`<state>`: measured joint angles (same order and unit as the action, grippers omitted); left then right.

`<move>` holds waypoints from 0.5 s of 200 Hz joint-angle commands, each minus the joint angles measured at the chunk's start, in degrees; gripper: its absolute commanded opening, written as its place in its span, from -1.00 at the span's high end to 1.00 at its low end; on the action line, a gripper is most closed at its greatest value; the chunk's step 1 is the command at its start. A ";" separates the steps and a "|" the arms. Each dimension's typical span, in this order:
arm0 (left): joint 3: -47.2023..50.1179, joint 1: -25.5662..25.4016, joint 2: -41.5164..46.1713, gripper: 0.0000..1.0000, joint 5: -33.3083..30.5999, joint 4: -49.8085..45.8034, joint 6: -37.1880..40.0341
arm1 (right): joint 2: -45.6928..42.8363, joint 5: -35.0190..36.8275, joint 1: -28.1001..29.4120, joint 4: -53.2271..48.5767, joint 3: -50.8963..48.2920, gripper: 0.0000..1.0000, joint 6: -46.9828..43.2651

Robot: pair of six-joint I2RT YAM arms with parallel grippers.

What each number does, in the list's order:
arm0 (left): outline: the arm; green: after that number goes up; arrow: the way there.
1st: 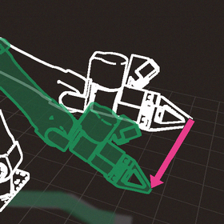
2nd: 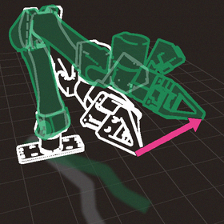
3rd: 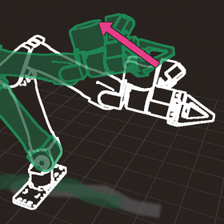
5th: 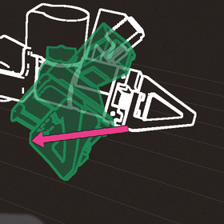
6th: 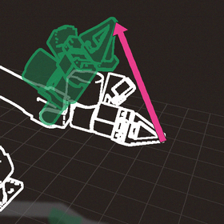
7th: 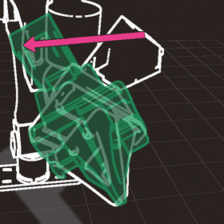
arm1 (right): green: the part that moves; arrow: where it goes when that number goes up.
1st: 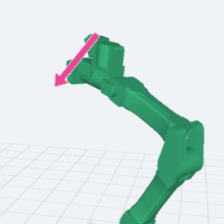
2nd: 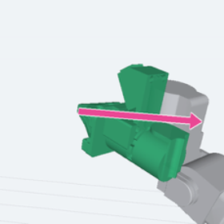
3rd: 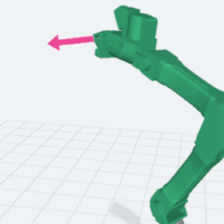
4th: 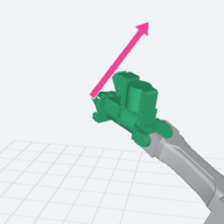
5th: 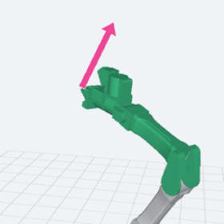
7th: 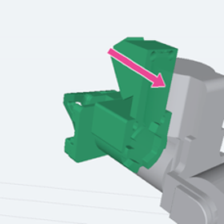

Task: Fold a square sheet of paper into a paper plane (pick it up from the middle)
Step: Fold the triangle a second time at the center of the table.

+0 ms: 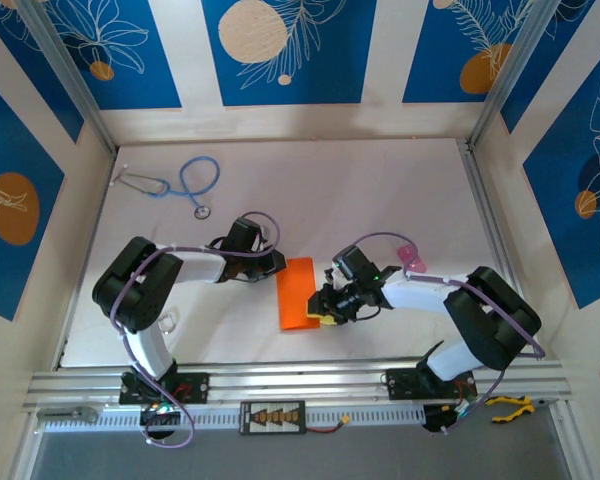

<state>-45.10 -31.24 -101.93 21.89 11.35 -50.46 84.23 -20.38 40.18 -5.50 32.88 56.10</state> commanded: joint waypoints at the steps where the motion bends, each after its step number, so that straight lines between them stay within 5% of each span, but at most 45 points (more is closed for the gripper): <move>1: 0.89 0.22 -0.29 0.70 -0.71 -7.14 0.98 | 0.17 -1.94 0.33 1.18 0.05 0.23 1.05; 100: -0.51 0.22 -0.83 0.69 2.63 -5.03 2.24 | 6.21 -6.02 -2.45 9.49 2.95 0.23 1.19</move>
<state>-45.39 -31.24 -101.93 22.55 11.07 -49.76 88.44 -23.24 38.52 1.21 34.09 57.12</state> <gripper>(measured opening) 0.154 0.386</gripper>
